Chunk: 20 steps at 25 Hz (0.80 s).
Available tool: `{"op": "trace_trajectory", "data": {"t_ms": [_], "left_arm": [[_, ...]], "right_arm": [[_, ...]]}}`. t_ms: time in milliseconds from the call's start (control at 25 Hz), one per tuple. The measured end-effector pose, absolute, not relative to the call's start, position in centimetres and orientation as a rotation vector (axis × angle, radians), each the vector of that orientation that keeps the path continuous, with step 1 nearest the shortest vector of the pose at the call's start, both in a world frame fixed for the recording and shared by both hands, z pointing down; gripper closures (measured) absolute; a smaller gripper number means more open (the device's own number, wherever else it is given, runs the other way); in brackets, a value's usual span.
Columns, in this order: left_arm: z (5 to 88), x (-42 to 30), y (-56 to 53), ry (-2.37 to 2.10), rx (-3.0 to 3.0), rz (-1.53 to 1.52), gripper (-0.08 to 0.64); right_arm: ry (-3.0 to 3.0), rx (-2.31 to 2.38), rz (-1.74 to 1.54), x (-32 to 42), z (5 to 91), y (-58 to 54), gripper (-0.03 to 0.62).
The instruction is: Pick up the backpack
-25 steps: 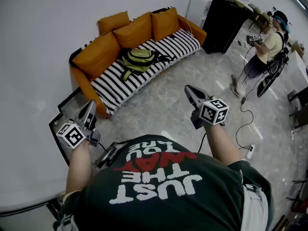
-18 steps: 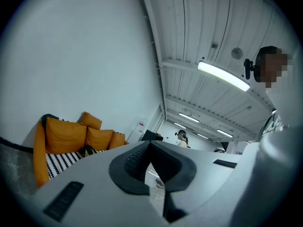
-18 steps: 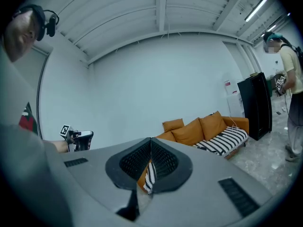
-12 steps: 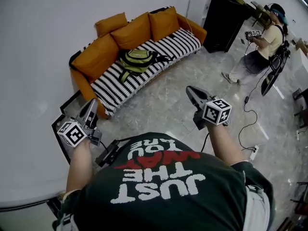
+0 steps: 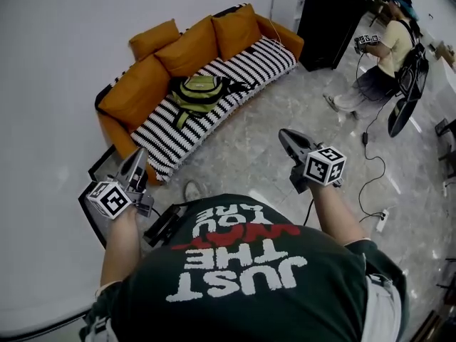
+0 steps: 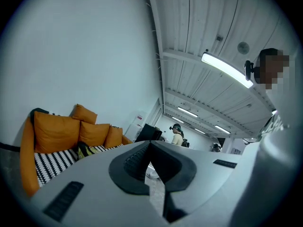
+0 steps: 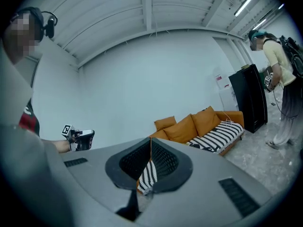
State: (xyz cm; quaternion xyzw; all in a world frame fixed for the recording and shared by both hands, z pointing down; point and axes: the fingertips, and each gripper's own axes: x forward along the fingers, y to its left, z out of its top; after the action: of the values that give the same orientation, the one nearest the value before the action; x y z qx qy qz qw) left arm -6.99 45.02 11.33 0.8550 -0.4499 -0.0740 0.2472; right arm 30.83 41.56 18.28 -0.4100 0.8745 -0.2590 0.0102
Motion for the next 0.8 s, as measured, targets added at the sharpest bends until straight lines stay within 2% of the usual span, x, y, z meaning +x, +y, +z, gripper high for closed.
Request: {"op": "trace_trajectory", "data": {"t_ms": [320,600,800], "left_arm": [[15.5,-12.4,30.0,-1.069,2.368,-0.214,0.554],[16.5,-19.5,14.4,-0.933,2.392,-0.112,0.554],[18.0,-23.0,8.1,-0.904,2.378,-0.056,0.554]], "right_arm": [[2.666,-1.436,-0.756,26.2,19.0,30.3,0.561],[2.641,-1.503,-0.750,16.4,16.4,16.9,0.561],[2.649,-1.512,-0.734,12.6,15.2,10.2,0.561]]}}
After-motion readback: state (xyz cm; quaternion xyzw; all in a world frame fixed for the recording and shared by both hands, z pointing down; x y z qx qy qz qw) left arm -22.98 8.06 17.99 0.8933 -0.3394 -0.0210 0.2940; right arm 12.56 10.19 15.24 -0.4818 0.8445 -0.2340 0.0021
